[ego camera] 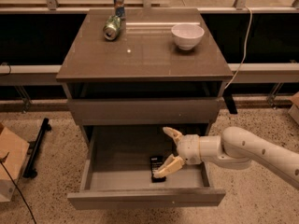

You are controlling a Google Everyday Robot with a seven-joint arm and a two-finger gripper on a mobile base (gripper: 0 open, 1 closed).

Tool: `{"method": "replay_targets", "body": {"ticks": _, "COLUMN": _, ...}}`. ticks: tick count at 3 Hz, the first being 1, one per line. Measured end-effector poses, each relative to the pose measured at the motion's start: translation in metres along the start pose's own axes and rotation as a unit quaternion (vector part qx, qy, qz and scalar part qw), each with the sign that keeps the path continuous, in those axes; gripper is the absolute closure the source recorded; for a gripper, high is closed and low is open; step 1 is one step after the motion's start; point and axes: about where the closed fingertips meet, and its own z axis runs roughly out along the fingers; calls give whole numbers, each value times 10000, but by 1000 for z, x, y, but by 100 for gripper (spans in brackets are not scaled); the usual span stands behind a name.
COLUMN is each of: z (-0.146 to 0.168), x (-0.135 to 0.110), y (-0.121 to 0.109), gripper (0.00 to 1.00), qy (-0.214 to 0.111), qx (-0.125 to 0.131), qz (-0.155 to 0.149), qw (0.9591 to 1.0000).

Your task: Pick rxbar chocolate from middle drawer and place on counter

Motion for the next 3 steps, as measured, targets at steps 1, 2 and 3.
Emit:
{"method": "replay_targets", "body": {"ticks": 1, "z": 2, "x": 24, "y": -10, "gripper": 0, "qy": 285, "qx": 99, "qz": 18, "qw": 9995}}
{"method": "replay_targets", "body": {"ticks": 2, "z": 2, "x": 41, "y": -21, "gripper": 0, "qy": 429, "qx": 160, "qz": 36, "qw": 9989}}
{"method": "replay_targets", "body": {"ticks": 3, "z": 5, "x": 56, "y": -36, "gripper": 0, "qy": 472, "qx": 198, "qz": 39, "qw": 9987}}
